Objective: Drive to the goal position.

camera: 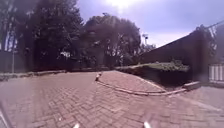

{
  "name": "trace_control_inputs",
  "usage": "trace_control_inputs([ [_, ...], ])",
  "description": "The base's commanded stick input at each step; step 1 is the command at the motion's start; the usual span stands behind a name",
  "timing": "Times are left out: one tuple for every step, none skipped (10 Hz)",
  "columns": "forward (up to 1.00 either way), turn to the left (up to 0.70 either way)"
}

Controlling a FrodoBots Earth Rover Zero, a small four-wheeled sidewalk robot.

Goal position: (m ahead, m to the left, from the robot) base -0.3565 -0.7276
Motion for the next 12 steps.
trace_control_inputs([
  [0.0,0.0],
  [0.0,0.0],
  [0.0,0.0],
  [0.0,0.0],
  [0.0,0.0],
  [0.0,0.0],
  [0.0,0.0],
  [0.3,0.0],
  [0.63,0.0],
  [0.7,0.0],
  [0.7,0.0],
  [0.7,0.0],
])
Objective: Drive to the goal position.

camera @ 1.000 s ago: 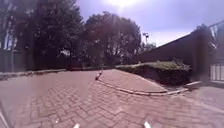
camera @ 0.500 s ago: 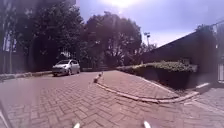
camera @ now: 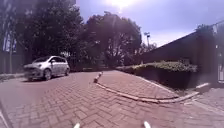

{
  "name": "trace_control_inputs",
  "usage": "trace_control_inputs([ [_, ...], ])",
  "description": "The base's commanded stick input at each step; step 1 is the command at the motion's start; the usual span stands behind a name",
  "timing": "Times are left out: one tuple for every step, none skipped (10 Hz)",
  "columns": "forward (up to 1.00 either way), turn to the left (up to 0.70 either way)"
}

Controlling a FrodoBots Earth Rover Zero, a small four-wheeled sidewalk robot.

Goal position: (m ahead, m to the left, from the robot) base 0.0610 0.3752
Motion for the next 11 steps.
trace_control_inputs([
  [0.7,0.0],
  [0.7,0.0],
  [0.7,0.0],
  [0.7,0.0],
  [0.7,0.0],
  [0.7,0.0],
  [0.7,0.0],
  [0.7,0.0],
  [0.7,0.0],
  [0.7,0.0],
  [0.7,0.0],
])
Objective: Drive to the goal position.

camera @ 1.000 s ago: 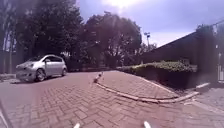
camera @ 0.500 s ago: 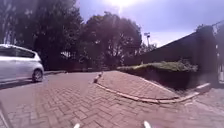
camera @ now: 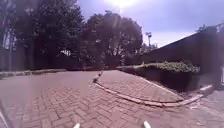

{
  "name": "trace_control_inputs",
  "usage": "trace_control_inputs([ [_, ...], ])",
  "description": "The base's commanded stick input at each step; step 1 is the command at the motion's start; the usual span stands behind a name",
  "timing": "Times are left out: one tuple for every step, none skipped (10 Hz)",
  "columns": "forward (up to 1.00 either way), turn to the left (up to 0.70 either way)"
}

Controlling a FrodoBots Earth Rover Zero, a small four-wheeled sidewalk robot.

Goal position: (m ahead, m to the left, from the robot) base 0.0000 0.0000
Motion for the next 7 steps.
trace_control_inputs([
  [0.7,0.0],
  [0.7,0.0],
  [0.0,0.0],
  [0.0,0.0],
  [0.0,0.0],
  [0.0,0.0],
  [0.0,0.0],
])
